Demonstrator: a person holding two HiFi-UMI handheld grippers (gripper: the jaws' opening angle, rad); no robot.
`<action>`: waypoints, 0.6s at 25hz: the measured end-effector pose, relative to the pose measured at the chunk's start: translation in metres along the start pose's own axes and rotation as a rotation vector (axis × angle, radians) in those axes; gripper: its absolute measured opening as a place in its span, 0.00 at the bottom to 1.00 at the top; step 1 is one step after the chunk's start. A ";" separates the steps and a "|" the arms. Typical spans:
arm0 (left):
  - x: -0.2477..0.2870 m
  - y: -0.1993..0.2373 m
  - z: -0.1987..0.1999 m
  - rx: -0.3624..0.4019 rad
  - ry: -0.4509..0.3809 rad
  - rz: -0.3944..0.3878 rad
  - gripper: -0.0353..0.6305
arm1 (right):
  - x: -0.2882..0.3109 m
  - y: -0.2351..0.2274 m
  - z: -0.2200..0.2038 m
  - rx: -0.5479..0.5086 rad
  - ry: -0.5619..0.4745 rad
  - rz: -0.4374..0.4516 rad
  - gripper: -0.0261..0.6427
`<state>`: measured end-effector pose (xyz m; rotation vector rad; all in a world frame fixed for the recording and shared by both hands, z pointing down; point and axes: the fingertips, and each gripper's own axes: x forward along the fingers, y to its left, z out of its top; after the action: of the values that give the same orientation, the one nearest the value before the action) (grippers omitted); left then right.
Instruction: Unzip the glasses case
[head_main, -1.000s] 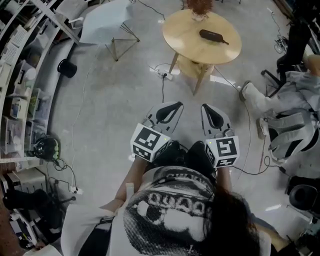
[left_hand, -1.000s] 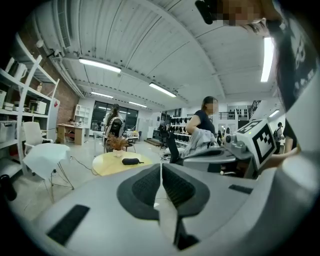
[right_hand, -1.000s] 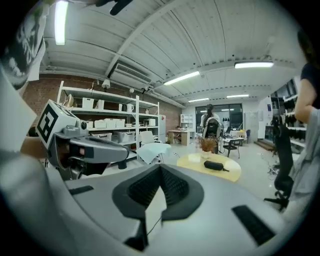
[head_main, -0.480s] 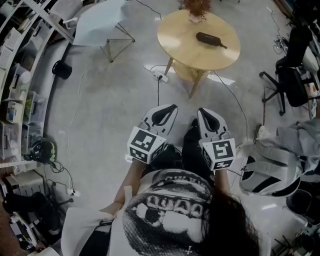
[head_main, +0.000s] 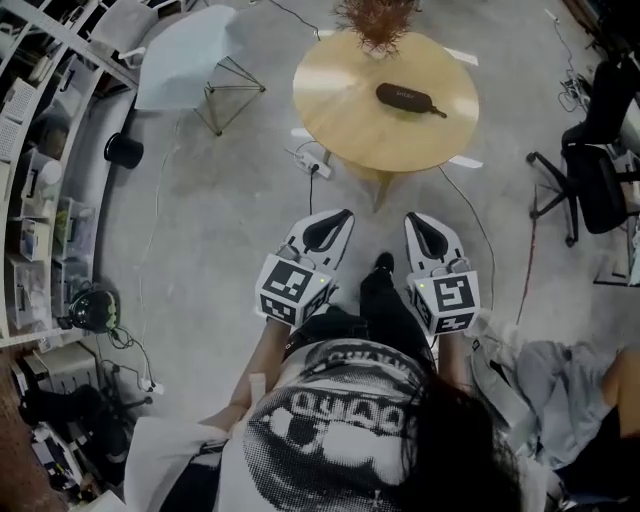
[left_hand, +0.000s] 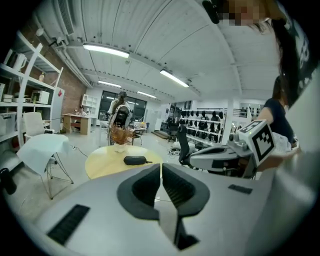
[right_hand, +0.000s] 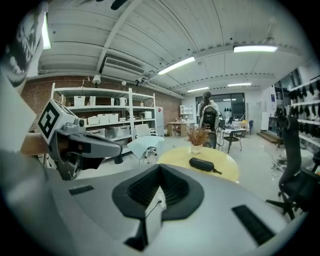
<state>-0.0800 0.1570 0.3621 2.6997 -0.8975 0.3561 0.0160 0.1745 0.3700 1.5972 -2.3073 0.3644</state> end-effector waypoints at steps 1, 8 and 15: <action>0.014 -0.002 0.007 0.003 -0.002 0.000 0.08 | 0.002 -0.016 0.001 0.004 0.004 0.001 0.04; 0.083 -0.008 0.031 0.025 0.035 0.027 0.08 | 0.026 -0.091 0.005 0.013 0.022 0.040 0.04; 0.118 -0.009 0.037 0.017 0.057 0.091 0.08 | 0.044 -0.131 0.002 0.020 0.018 0.093 0.04</action>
<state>0.0220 0.0873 0.3629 2.6556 -1.0068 0.4592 0.1237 0.0907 0.3900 1.4937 -2.3769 0.4230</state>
